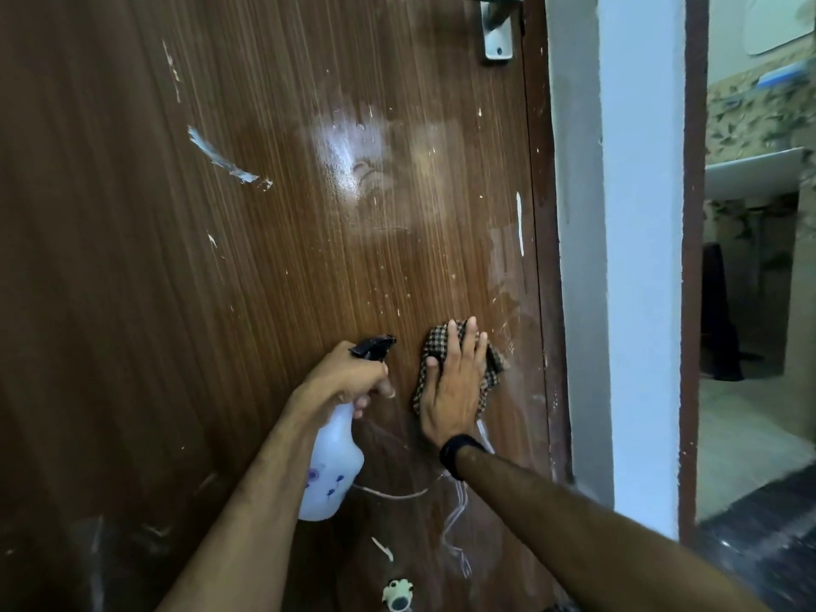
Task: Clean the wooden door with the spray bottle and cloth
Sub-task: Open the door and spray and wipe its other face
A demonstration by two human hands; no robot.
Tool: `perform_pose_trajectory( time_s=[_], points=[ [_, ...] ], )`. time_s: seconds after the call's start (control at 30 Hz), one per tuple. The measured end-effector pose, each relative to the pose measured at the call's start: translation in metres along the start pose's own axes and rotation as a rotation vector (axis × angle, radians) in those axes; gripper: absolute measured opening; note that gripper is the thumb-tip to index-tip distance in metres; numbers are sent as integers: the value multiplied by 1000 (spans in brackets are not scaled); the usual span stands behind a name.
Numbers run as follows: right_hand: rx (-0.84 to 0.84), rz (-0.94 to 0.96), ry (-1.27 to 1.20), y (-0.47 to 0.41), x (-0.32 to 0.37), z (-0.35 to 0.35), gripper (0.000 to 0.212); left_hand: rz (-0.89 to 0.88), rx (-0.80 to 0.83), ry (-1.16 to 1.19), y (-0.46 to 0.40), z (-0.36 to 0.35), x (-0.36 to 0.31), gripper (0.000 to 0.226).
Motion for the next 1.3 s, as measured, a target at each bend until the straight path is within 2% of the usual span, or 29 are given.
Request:
perform_pose_trajectory(
  time_s=[0.07,0.17,0.23,0.33,0.43,0.53,0.7,0.77,0.87,0.97,1.07,1.17,1.3],
  points=[
    [0,49,-21,-28,18,-5,54,-17,1,39,1,4,-5,18],
    [59,264,-7,-66,55,-13,54,-25,-9,71,1,10,-13,21],
    [114,401,5,-68,67,-15,58,-26,-10,95,1,13,-17,21],
    [152,491,3,-41,51,-12,57,-28,-18,138,3,16,-19,20],
    [168,463,19,0,14,-9,55,-20,-10,123,3,13,-16,21],
    [128,323,45,15,-17,0,55,-29,17,89,3,5,-13,22],
    [-25,125,-15,-54,-1,4,54,-34,37,88,-1,1,-10,19],
    [-43,151,-40,-98,30,0,54,-44,30,95,-5,5,-10,19],
    [12,329,-10,-125,70,-7,57,-29,-9,155,-8,12,-11,24],
    [78,505,-16,-102,71,-6,66,-34,-73,205,-6,22,-16,22],
    [159,600,-20,-55,47,-7,62,-30,-95,204,-4,21,-20,22],
    [185,553,-23,-30,19,-4,61,-1,-35,156,-3,0,-24,22],
    [181,397,-109,-35,6,7,78,16,47,70,2,-30,-29,21]
  ],
)
Point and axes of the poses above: each hand's wrist, its own y-axis away from the middle knuckle, its own z-axis out of the back of the hand, x = y × z, the point moved 5 cm from there along -y, towards the middle knuckle, and after that the axes turned 7 degrees about -x, right-handed, at the moved point
